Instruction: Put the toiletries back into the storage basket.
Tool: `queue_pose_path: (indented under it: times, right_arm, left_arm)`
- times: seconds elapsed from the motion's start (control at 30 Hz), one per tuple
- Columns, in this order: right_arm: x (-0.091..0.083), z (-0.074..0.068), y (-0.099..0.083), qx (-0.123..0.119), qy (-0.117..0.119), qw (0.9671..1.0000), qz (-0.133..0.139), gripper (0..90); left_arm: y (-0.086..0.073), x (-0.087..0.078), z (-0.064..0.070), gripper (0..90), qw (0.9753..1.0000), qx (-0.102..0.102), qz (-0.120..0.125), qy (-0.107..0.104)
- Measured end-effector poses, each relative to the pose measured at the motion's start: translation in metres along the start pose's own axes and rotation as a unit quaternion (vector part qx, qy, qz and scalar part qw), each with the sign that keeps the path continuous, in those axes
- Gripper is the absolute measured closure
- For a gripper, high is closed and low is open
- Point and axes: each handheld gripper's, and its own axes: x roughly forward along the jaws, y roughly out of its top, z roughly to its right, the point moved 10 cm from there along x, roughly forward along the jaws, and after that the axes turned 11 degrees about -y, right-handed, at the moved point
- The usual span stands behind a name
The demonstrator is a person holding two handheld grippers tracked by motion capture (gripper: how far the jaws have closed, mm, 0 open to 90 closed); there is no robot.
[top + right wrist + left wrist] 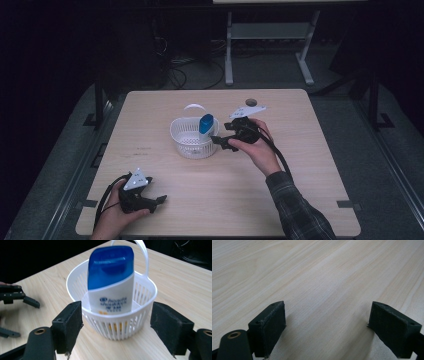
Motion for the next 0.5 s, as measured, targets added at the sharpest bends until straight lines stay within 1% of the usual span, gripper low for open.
queue_pose_path:
  times: [0.07,0.2,0.23,0.3,0.33,0.37,0.4,0.5]
  right_arm:
    - [-0.008,0.002,-0.005,0.003,-0.002,1.0,0.004,25.1]
    - [-0.014,0.005,-0.011,0.002,-0.007,1.0,0.002,25.1]
    - [-0.019,0.007,-0.017,0.003,-0.009,0.9999,-0.002,25.1]
    - [-0.02,0.008,-0.018,0.005,-0.01,0.9999,0.0,25.1]
    - [-0.023,0.009,-0.021,0.009,-0.009,0.9999,0.001,25.2]
    - [-0.028,0.011,-0.027,0.01,-0.014,0.9999,0.0,25.2]
    - [-0.028,0.011,-0.027,0.01,-0.014,0.9999,0.0,25.2]
    - [-0.035,0.014,-0.035,0.013,-0.016,0.9998,0.001,25.5]
  left_arm:
    - [0.0,0.0,0.0,13.4,1.0,-0.001,0.0,0.0]
    - [0.0,0.0,-0.001,13.4,1.0,-0.001,0.0,0.001]
    - [0.0,0.0,-0.001,13.4,1.0,-0.001,0.0,0.001]
    - [0.0,0.0,-0.001,13.4,1.0,-0.001,0.0,0.001]
    - [0.0,0.0,-0.001,13.4,1.0,-0.002,0.0,0.001]
    - [0.0,0.0,-0.001,13.4,1.0,-0.002,0.0,0.002]
    - [0.0,0.0,-0.001,13.4,1.0,-0.002,0.0,0.002]
    - [0.0,0.0,-0.001,13.4,1.0,-0.001,0.0,0.003]
